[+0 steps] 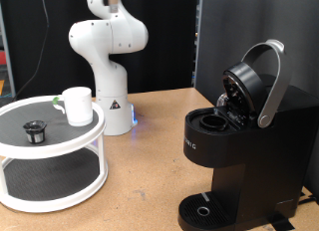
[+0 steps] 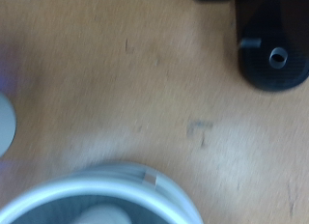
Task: Make a cup of coffee with the keurig machine
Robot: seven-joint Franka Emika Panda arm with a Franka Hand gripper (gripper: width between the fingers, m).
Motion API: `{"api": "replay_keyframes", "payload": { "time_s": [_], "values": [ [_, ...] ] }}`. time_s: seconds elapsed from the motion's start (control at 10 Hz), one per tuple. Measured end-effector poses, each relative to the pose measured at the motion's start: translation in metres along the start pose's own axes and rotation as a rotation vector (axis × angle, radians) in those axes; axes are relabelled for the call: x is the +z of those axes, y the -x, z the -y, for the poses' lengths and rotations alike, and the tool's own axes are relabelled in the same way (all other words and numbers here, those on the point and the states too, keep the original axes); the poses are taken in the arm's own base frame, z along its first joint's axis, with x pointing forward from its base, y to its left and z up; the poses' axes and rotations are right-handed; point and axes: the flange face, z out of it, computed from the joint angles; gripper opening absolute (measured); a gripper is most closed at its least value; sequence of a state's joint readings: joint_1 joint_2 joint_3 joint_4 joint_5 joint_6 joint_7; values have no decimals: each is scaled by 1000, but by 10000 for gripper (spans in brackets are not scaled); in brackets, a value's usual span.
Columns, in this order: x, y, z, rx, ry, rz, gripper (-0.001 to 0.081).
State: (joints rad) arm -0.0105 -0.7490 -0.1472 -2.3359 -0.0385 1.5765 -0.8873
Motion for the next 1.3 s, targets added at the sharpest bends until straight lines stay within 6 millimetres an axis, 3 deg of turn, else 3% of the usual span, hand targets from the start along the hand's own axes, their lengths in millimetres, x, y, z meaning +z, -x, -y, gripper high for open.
{"api": "replay_keyframes", "payload": {
  "time_s": [0.4,0.9,1.3],
  "values": [
    [7,5,-8,-82,-11,18,808],
    [25,45,-64,-120,33,67,808],
    [29,49,-74,-124,47,59,808]
  ]
}}
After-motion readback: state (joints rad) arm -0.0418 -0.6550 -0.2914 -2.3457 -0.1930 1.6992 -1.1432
